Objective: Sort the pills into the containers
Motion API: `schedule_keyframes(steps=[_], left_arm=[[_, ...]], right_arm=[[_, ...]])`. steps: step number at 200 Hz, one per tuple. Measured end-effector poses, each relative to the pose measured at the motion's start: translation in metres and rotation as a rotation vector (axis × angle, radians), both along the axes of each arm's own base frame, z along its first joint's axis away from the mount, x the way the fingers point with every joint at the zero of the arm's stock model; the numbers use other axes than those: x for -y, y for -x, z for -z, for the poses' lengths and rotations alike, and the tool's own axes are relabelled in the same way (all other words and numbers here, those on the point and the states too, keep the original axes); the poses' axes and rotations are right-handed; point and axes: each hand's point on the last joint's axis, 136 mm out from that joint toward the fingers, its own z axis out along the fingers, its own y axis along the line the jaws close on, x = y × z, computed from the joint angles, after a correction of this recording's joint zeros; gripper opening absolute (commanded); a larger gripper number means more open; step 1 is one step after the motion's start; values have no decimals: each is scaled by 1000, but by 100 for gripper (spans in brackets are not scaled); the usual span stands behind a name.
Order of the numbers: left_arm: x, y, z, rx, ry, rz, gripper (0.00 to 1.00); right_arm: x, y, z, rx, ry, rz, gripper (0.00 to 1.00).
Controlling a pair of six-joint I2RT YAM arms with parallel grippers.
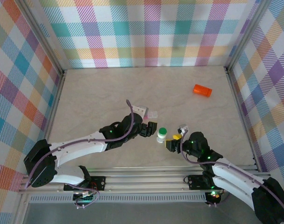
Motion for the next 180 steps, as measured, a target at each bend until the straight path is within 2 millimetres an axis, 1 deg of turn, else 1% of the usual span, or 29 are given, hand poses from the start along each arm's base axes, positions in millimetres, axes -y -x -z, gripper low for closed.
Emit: schedule_keyframes(steps=[26,68,91,110,126,149,166,180], left_arm=[[-6,0,6,-8,-31,-16,81],[-11,-1,9,-4,-61,-34,81],[-14,-1,12,-8,-80,-37,80],[-15,-1,12,-3,-95,-30,80],[-17,1,15,3,-130,-13,82],[-15,7,19,31,-228,96,89],[-11,13,18,62,-291,196,90],[-10,14,15,91,-333,240,90]], right_arm=[[-22,8,5,-3,27,-116,62],[-64,18,1,42,44,-258,60],[-76,16,2,59,41,-283,59],[-74,9,1,75,47,-244,59],[-67,2,-5,105,50,-185,60],[-47,0,-11,141,48,-96,60],[-31,2,-15,158,45,-40,61],[-16,3,-21,171,25,24,63]])
